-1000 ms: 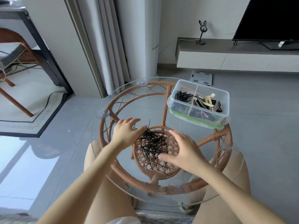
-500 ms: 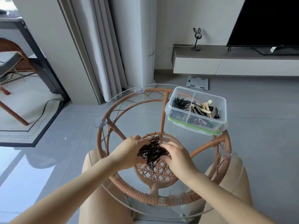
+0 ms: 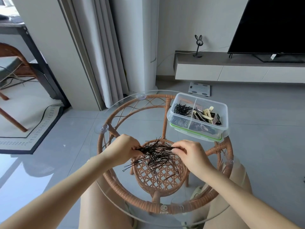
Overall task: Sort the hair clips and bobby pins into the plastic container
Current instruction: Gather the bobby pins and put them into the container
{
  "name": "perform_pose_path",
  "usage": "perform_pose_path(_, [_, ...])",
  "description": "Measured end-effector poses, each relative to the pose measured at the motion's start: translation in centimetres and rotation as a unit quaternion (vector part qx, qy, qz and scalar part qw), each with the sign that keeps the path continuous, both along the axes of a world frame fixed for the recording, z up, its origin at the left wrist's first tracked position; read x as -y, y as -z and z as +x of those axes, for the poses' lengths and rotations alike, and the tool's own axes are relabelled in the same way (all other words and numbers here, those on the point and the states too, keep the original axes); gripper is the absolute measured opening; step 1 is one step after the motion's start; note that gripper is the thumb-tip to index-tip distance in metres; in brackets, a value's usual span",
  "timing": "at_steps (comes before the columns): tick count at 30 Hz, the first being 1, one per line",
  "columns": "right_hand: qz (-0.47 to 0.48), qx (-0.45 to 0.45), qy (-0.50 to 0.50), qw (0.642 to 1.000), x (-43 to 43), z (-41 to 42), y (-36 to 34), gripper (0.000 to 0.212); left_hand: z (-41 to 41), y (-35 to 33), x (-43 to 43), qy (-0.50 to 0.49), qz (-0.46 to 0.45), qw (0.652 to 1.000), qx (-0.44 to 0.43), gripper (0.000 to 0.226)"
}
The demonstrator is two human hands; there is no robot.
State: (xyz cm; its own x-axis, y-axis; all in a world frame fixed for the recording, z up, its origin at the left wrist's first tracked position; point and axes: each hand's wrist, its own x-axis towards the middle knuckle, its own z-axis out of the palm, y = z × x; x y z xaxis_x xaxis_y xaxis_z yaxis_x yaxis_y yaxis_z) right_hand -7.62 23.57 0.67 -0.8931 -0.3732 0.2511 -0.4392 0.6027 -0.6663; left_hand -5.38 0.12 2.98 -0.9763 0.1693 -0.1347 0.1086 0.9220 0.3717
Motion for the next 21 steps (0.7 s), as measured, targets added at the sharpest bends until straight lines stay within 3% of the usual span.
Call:
perform_pose_path(10, [-0.135, 0.064, 0.063, 0.987, -0.9, -1.7, -3.5, 0.010, -0.8, -2.4, -0.7, -0.105, 0.084, 0.989, -0.058, 0.014])
perform_pose_path(16, [-0.243, 0.084, 0.172, 0.951, -1.2, -6.8, -5.5, 0.006, -2.8, -3.4, -1.3, -0.136, 0.138, 0.979, -0.069, 0.017])
perform_pose_path(19, [-0.236, 0.085, 0.233, 0.940, -0.7, -10.2, -5.9, 0.009, -3.8, -4.3, -1.6, -0.144, 0.151, 0.975, -0.073, 0.025])
perform_pose_path(21, [-0.177, 0.069, 0.266, 0.945, -0.1, -12.4, -5.7, 0.019, -4.4, -4.9, -1.7, -0.152, 0.165, 0.972, -0.077, 0.023])
